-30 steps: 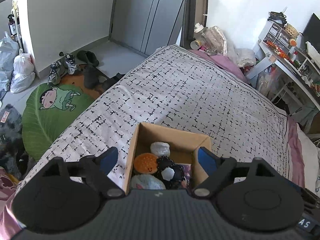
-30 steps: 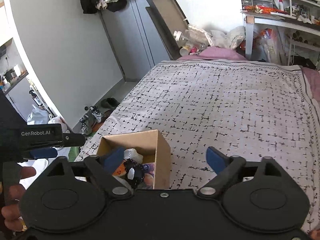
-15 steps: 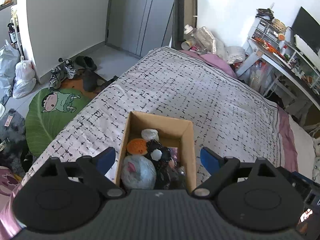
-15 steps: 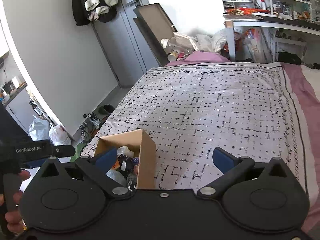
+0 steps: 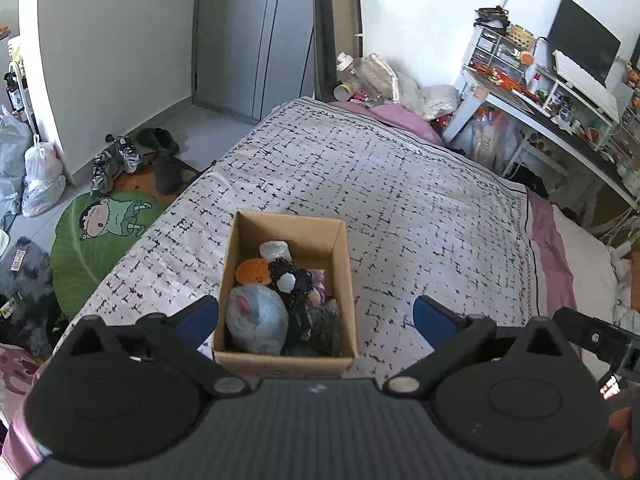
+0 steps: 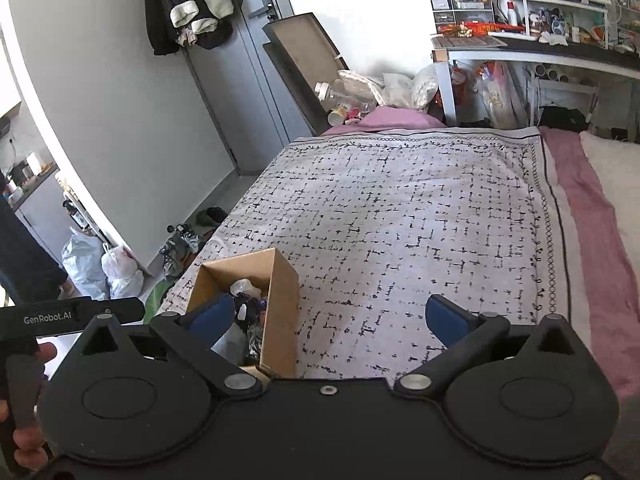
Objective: Organize soft objects
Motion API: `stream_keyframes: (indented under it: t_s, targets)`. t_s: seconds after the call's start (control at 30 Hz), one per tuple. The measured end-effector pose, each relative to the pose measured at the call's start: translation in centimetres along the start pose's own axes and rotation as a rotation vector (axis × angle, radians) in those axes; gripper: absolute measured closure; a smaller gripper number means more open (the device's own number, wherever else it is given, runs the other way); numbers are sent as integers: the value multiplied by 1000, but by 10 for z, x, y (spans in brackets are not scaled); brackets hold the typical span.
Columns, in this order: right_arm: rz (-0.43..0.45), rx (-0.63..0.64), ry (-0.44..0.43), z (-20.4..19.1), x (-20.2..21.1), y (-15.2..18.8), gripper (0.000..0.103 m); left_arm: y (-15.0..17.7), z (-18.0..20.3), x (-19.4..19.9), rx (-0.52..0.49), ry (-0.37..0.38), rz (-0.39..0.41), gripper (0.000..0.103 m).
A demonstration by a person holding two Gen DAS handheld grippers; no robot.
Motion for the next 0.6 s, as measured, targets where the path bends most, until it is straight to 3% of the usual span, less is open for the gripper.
stream_keyframes:
  t_s: [0.6]
  targets:
    - [-1,54,57,10,46,18,0,27,31,45,-79,15,34,0]
Point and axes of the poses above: each gripper's, at about its wrist camera, not at the fingertips, and x roughly against the way its jaws point, z to its right, y to its underside, the point moved 1 cm from there along -x, roughly the way its jaws point, and after that the axes turned 5 degrees about z, right-handed, at the moved point
